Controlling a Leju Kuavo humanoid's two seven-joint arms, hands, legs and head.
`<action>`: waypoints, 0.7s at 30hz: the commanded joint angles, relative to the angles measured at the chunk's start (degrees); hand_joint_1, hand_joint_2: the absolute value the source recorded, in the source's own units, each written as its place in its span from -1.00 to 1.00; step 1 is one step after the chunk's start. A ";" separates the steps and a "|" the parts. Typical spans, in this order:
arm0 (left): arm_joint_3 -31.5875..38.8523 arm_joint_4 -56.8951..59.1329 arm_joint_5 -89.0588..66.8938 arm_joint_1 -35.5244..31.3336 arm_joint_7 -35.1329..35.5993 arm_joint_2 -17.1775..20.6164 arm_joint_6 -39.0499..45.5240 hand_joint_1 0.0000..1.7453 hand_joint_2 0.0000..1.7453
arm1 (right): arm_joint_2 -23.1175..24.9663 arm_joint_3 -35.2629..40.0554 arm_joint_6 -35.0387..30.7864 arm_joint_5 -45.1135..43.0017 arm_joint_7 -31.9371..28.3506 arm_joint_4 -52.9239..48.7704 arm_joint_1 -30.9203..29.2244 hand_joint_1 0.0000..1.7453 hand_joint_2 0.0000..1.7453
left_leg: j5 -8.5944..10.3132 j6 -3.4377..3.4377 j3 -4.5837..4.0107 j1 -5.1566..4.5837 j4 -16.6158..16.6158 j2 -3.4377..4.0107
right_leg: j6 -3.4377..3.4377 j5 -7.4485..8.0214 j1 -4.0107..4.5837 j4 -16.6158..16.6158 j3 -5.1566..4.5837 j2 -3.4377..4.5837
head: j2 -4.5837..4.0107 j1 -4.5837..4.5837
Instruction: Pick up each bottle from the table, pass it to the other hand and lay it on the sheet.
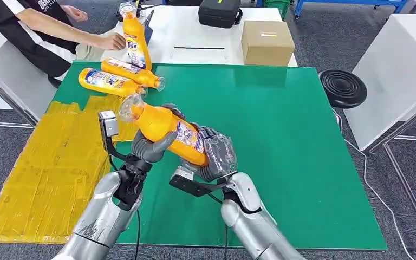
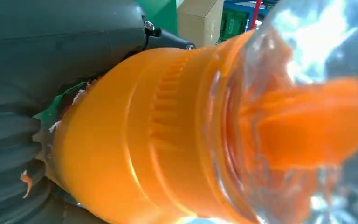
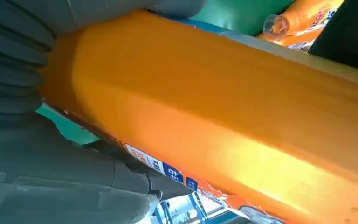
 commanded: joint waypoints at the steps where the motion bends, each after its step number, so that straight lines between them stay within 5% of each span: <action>1: -3.77 0.80 -0.07 -4.25 0.55 -0.21 -0.70 1.00 1.00 | 0.71 6.87 1.89 0.97 -1.14 6.32 -0.56 1.00 1.00 | -0.04 -0.26 0.15 0.09 -0.02 -0.14 | -0.11 -0.07 0.07 -0.06 0.20 -0.15 | 0.00 0.02; 16: -2.90 -0.06 0.03 -3.59 0.64 -0.17 0.11 1.00 1.00 | 0.62 1.66 -4.46 -8.49 -4.55 2.54 1.98 1.00 1.00 | -0.04 -0.24 0.14 0.08 -0.02 -0.16 | -0.09 -0.07 0.06 -0.06 0.20 -0.17 | 0.00 0.00; 17: -2.97 -0.10 0.18 -3.61 0.64 0.01 0.22 1.00 1.00 | 0.50 0.15 -6.16 -13.12 -8.39 -0.09 3.60 -0.78 1.00 | -0.06 -0.35 0.25 0.10 -0.06 -0.18 | -0.13 -0.09 0.07 -0.10 0.32 -0.20 | 0.00 0.00; 18: -2.89 0.03 0.43 -3.58 0.60 0.15 0.40 1.00 1.00 | 0.27 -0.94 -8.44 -15.84 -12.05 -2.76 5.27 -1.00 1.00 | -0.03 -0.26 0.14 0.09 -0.03 -0.17 | -0.10 -0.06 0.07 -0.07 0.19 -0.18 | 0.00 0.02; 21: -1.89 0.08 0.91 -3.13 0.00 1.03 0.85 1.00 1.00 | -1.65 -1.84 -10.87 -18.49 -15.39 -10.17 9.10 -1.00 1.00 | -0.03 -0.26 0.15 0.08 -0.05 -0.24 | -0.10 -0.09 0.06 -0.08 0.22 -0.24 | 0.00 0.04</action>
